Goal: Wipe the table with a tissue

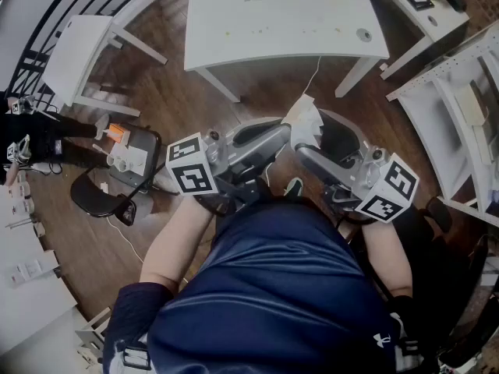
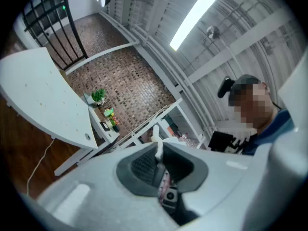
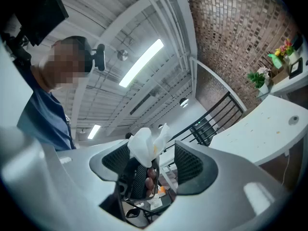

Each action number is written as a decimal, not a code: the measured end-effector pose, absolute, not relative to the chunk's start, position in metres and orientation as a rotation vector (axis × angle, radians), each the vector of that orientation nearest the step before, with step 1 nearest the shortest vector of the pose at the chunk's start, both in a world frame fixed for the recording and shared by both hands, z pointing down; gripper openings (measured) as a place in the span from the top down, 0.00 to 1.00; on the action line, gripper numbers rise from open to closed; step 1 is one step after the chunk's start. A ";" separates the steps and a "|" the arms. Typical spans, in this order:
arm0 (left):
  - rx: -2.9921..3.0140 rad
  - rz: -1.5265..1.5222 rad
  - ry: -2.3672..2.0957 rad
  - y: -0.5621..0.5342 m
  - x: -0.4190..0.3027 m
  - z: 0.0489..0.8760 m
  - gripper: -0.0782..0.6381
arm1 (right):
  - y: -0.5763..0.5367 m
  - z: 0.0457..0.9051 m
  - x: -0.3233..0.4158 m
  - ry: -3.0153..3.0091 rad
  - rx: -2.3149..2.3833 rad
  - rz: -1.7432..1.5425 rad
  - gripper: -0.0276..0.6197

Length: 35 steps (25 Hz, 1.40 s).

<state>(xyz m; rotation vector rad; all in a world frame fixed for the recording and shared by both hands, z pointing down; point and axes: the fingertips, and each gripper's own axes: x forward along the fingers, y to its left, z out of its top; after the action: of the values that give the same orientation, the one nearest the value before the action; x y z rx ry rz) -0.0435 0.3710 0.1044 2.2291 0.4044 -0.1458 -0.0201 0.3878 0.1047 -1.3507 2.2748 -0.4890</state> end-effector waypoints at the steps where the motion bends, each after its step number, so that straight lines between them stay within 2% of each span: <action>1: 2.221 -0.135 0.422 0.371 -0.042 0.107 0.85 | 0.386 0.105 -0.019 2.271 -1.343 -0.487 0.52; 5: 2.178 -0.109 0.488 0.358 -0.034 0.117 0.85 | 0.368 0.110 -0.007 2.224 -1.300 -0.517 0.73; 6: 2.163 -0.108 0.502 0.349 -0.030 0.119 0.85 | 0.360 0.113 -0.002 2.205 -1.294 -0.534 0.82; 8: 2.131 -0.107 0.532 0.329 -0.023 0.123 0.85 | 0.339 0.117 0.007 2.183 -1.299 -0.559 0.90; 12: 2.089 -0.097 0.559 0.281 -0.006 0.133 0.84 | 0.293 0.124 0.022 2.157 -1.382 -0.571 0.92; 13: 2.093 -0.089 0.548 0.268 -0.001 0.137 0.81 | 0.282 0.126 0.028 2.132 -1.413 -0.574 0.92; 15: 2.121 -0.071 0.520 0.239 0.009 0.143 0.66 | 0.261 0.127 0.045 2.062 -1.484 -0.576 0.92; 17: 2.146 -0.055 0.487 0.209 0.016 0.151 0.62 | 0.243 0.132 0.067 1.983 -1.587 -0.572 0.92; 22: 2.228 0.024 0.384 0.147 0.028 0.182 0.62 | 0.220 0.180 0.141 1.743 -1.946 -0.603 0.92; 26: 2.322 0.097 0.310 0.133 0.047 0.196 0.66 | 0.227 0.235 0.204 1.611 -2.212 -0.676 0.92; 35: 2.419 0.275 0.057 0.115 0.125 0.238 0.66 | 0.209 0.306 0.315 1.605 -2.234 -0.785 0.92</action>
<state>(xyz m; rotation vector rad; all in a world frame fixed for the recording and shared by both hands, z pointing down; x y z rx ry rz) 0.1247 0.1149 0.2383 2.4185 0.0572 0.2749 0.3148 0.2086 0.3058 -2.2335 1.6045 -0.7846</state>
